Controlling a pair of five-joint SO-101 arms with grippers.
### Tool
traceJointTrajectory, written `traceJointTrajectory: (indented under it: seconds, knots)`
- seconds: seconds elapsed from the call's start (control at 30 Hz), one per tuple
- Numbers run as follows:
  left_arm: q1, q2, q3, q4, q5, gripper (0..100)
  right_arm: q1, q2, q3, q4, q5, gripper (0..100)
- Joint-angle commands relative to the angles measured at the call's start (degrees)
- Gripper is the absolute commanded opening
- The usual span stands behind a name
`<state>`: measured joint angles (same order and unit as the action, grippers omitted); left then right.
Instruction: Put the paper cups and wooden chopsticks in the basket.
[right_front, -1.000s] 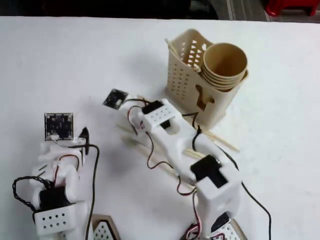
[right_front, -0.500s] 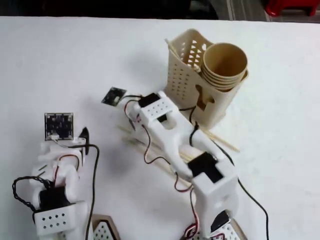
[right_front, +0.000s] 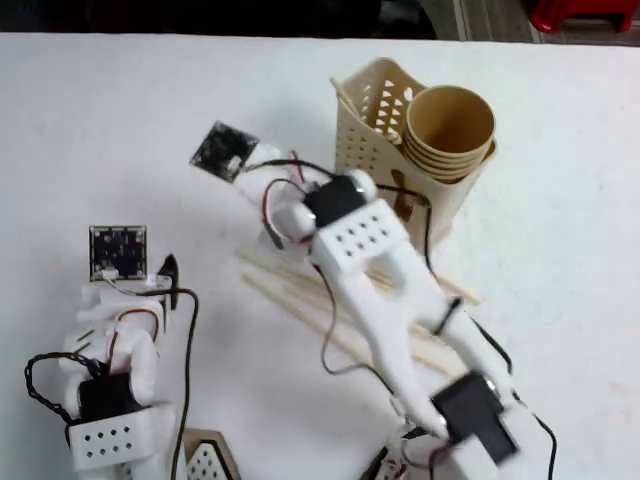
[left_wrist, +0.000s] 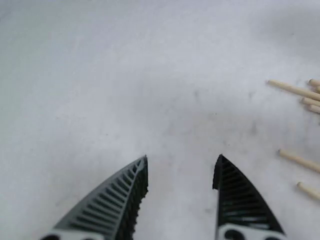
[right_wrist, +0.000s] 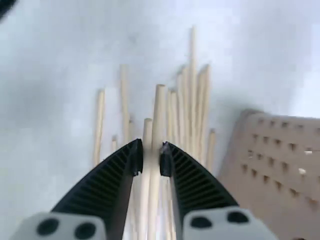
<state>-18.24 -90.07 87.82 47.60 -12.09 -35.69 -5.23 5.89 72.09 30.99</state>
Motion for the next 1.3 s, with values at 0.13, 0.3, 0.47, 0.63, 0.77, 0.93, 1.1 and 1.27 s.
traceJointTrajectory:
  seconds: [0.13,0.3,0.47,0.63,0.77,0.93,1.1,1.27]
  knots:
    - [1.1,-0.6,-0.2,-1.5,0.2,22,2.4,-14.8,-14.0,0.2,-3.7,1.9]
    - [1.1,-0.6,-0.2,-1.5,0.2,22,5.8,-14.8,-27.4,-0.4,-8.5,1.9]
    - [1.2,-0.6,-0.2,-1.5,0.2,22,8.9,-14.8,-33.8,-10.0,-9.2,1.9]
    - [1.2,-0.6,-0.2,-1.5,0.2,22,12.1,-14.5,-33.5,-21.8,-9.6,1.9]
    - [1.2,-0.6,-0.2,-1.5,0.2,22,14.1,-11.7,-33.0,-27.4,-9.7,1.9]
    - [1.3,-0.6,-0.2,-1.5,0.2,22,17.8,-5.1,-32.4,-33.2,-10.4,1.9]
    - [1.4,-0.6,-0.2,-1.5,0.2,22,21.1,0.8,-32.4,-34.6,-18.7,1.9]
    - [1.4,-0.6,-0.2,-1.5,0.2,22,22.7,6.5,-32.4,-34.8,-21.5,2.1]
